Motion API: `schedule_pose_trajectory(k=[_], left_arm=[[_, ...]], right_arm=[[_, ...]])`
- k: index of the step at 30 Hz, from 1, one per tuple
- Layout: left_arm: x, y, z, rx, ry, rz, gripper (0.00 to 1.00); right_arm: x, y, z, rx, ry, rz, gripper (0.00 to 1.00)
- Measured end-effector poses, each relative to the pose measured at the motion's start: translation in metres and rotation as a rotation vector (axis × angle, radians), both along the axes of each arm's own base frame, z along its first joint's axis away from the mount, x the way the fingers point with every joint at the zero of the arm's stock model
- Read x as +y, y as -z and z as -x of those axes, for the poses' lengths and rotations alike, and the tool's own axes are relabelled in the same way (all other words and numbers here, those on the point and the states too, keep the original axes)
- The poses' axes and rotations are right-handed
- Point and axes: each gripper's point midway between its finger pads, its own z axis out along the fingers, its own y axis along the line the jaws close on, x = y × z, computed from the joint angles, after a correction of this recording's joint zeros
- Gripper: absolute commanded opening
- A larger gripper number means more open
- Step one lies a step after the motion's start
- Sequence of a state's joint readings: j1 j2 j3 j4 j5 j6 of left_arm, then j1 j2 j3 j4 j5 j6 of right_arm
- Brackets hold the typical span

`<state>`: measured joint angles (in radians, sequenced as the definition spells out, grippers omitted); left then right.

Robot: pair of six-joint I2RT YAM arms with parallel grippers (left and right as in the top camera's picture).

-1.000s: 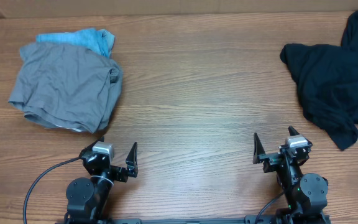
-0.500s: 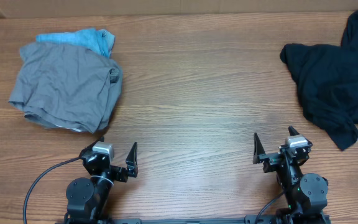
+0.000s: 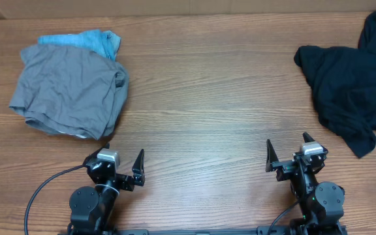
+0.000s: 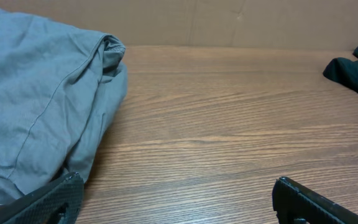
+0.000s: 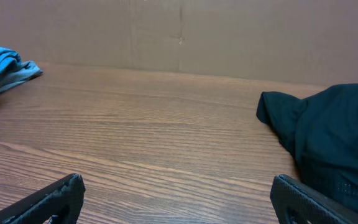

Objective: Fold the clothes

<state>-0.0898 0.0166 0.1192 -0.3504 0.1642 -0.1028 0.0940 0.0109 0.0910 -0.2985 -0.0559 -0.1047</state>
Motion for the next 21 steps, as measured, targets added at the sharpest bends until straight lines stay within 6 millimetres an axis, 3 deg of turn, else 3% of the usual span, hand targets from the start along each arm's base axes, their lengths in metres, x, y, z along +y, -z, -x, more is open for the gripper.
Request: schedule_pose_trajectory(k=[7,9,12,16,21], left_arm=[[0.0,0.0,0.0,0.0,0.0,0.0,1.0],[0.0,0.0,0.0,0.0,0.0,0.0,1.0],[0.0,0.0,0.0,0.0,0.0,0.0,1.0],[0.0,0.0,0.0,0.0,0.0,0.0,1.0],[0.0,0.0,0.0,0.0,0.0,0.0,1.0]], right_arm=[[0.001,-0.001,0.0,-0.004,-0.008,-0.002,1.0],[0.005,-0.013,-0.001,-0.05,-0.025,-0.042,1.0],[0.009,-0.033,-0.002,-0.085,-0.026,-0.278,1.0],[0.012,-0.013,0.0,0.088,0.028,-0.687,1.0],[0.012,-0.02,0.0,0.097,0.039,-0.859,1.0]])
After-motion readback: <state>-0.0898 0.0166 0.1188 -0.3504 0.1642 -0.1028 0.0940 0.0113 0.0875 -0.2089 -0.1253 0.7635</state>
